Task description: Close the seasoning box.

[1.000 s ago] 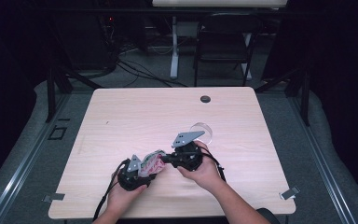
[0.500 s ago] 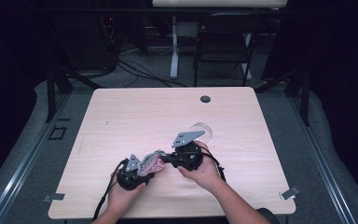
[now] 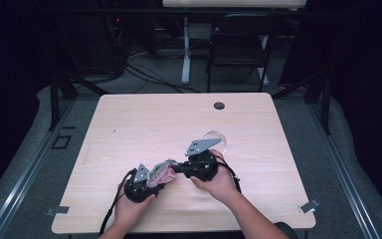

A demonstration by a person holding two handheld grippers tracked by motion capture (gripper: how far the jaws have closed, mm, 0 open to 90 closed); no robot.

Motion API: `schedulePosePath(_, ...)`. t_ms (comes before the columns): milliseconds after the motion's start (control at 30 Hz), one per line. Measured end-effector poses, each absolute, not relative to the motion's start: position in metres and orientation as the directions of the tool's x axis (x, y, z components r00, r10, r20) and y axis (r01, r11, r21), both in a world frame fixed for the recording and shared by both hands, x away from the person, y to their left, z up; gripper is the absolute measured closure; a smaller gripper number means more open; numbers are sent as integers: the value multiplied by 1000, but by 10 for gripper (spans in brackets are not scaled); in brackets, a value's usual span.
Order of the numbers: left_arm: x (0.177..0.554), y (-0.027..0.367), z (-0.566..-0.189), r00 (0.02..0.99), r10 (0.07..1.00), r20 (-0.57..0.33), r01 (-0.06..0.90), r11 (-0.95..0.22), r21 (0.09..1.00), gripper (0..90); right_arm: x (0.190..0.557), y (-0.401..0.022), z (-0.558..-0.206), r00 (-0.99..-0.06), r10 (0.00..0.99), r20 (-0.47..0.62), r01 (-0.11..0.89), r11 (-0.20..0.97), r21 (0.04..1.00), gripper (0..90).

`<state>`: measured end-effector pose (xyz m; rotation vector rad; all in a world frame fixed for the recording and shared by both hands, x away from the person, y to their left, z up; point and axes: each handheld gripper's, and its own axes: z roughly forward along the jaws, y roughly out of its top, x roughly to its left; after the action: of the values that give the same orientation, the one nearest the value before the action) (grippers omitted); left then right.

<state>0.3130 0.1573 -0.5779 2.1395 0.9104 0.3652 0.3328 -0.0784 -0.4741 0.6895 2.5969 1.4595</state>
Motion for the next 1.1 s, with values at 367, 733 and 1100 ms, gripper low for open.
schedulePosePath(367,310,159,-568,691,722,25,467,-474,746,593,331,-80,-469,-900,414,135,326,435,840,894)
schedulePosePath(733,310,160,-564,677,732,75,459,-500,735,597,330,-83,-466,-903,406,141,326,433,841,785)
schedulePosePath(1100,313,164,-553,639,757,132,443,-504,742,598,326,-89,-461,-913,396,100,284,442,851,644)
